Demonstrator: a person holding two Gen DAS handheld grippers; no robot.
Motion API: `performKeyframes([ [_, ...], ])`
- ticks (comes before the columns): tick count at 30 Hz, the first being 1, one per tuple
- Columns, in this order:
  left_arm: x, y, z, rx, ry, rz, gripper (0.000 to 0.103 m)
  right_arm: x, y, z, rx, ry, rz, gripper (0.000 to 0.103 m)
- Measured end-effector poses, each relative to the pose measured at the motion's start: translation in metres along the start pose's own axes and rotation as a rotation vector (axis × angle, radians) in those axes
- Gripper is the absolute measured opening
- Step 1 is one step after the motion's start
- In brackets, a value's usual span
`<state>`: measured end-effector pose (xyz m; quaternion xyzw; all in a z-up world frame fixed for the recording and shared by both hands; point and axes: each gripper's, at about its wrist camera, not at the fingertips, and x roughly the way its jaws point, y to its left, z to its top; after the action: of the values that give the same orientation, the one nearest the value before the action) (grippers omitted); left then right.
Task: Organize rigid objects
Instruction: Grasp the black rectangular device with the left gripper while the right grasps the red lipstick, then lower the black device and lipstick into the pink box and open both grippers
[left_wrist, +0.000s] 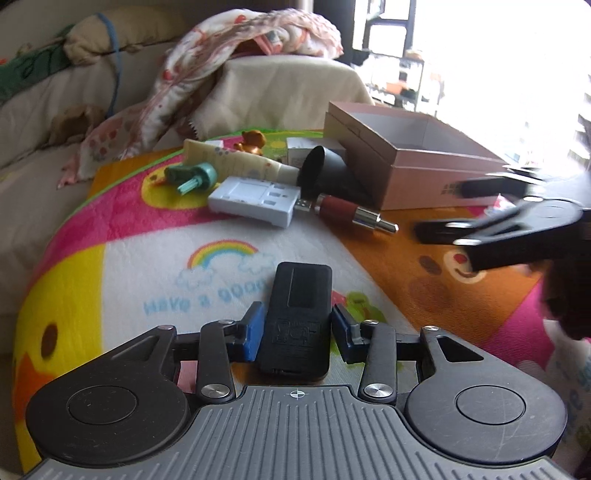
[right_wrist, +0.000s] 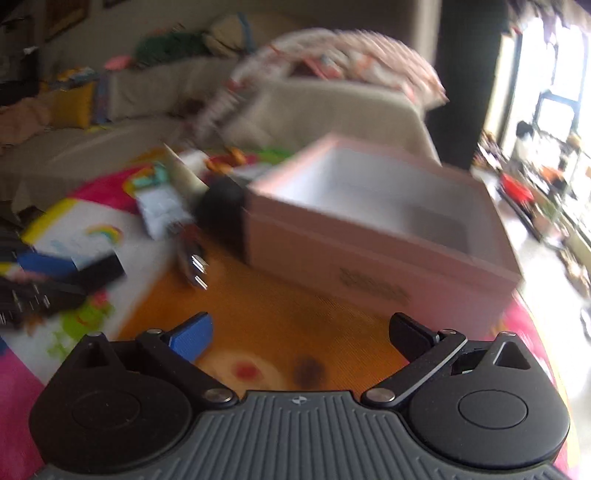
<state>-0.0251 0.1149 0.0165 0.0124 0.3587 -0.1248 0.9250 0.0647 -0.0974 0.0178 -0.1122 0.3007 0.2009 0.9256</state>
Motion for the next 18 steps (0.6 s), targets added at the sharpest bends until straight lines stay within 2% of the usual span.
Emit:
performKeyframes([
  [2, -0.005, -0.002, -0.005, -0.014, -0.014, 0.008, 0.044, 0.016, 0.026, 0.015, -0.090, 0.004, 0.032, 0.068],
  [4, -0.008, -0.004, -0.008, -0.020, -0.023, 0.016, 0.044, 0.031, 0.047, 0.024, -0.157, -0.001, 0.052, 0.058],
  [7, -0.008, -0.006, -0.010, -0.027, -0.035, 0.026, 0.044, 0.046, 0.067, 0.031, -0.221, -0.008, 0.068, 0.056],
  [9, -0.006, -0.007, -0.011, -0.023, -0.040, 0.035, 0.045, 0.051, 0.072, 0.035, -0.217, 0.002, 0.089, 0.046],
  [12, -0.004, -0.010, -0.011, -0.009, -0.049, 0.052, 0.044, 0.047, 0.067, 0.034, -0.191, 0.023, 0.105, 0.024],
  [13, -0.004, -0.011, -0.011, -0.006, -0.051, 0.058, 0.044, 0.044, 0.063, 0.033, -0.174, 0.037, 0.115, 0.020],
  [18, -0.004, -0.016, -0.012, -0.009, -0.054, 0.087, 0.044, 0.017, 0.028, 0.023, -0.066, 0.079, 0.131, 0.020],
])
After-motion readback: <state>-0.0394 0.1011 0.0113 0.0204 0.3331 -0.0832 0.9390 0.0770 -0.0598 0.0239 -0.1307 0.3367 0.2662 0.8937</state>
